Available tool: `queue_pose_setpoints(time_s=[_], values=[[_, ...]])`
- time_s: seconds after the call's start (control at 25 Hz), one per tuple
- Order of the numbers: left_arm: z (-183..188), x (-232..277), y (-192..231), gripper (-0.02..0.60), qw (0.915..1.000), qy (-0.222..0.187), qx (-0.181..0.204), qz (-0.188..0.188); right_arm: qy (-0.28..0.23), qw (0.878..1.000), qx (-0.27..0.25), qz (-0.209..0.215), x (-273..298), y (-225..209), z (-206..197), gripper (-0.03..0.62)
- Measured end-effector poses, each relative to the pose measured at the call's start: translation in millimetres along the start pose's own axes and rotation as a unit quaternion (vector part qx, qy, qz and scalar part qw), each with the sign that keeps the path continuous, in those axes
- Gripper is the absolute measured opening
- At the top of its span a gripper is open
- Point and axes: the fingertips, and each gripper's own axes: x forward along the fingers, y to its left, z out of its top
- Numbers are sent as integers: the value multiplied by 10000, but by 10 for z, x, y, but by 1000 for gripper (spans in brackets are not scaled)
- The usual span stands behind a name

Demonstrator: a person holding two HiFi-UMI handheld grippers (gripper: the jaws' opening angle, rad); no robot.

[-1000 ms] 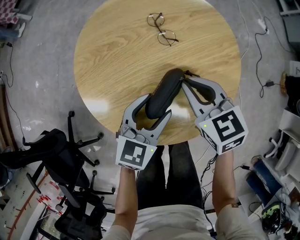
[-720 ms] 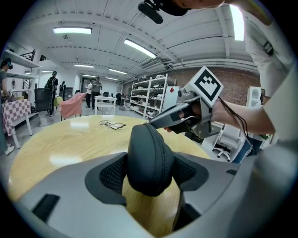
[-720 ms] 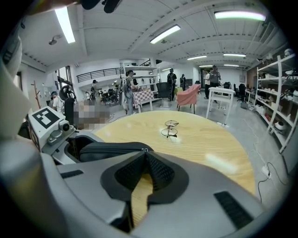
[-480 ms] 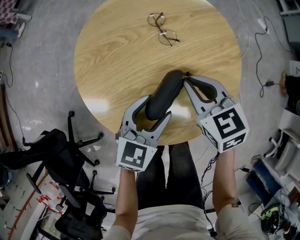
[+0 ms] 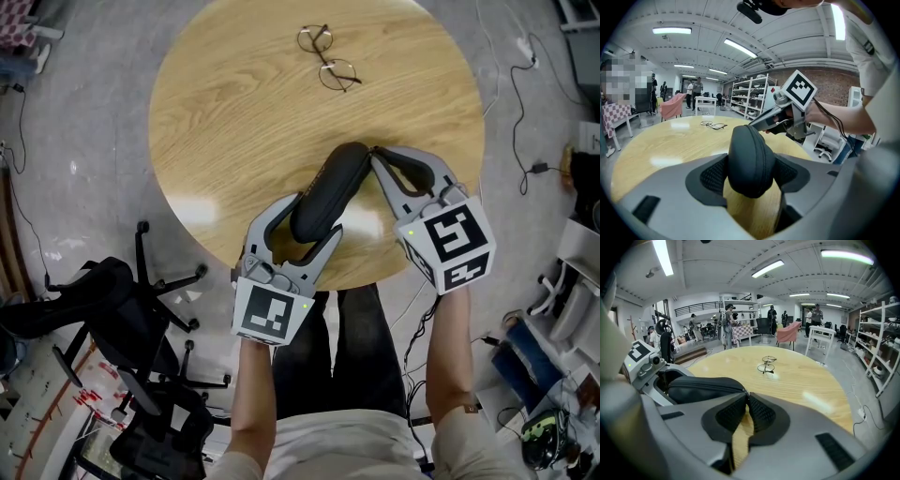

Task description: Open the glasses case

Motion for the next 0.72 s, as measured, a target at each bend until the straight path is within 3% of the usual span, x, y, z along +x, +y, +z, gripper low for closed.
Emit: queue_pose_setpoints(time_s=[0.48,0.72], values=[[-28,13,-1,304,10000,18,-52,25,58,9998,209,49,117,-80,-89,38],[-51,32,-11,305,9999,24,-116,13,-49,9992,-183,-346,96,-84,-53,46]])
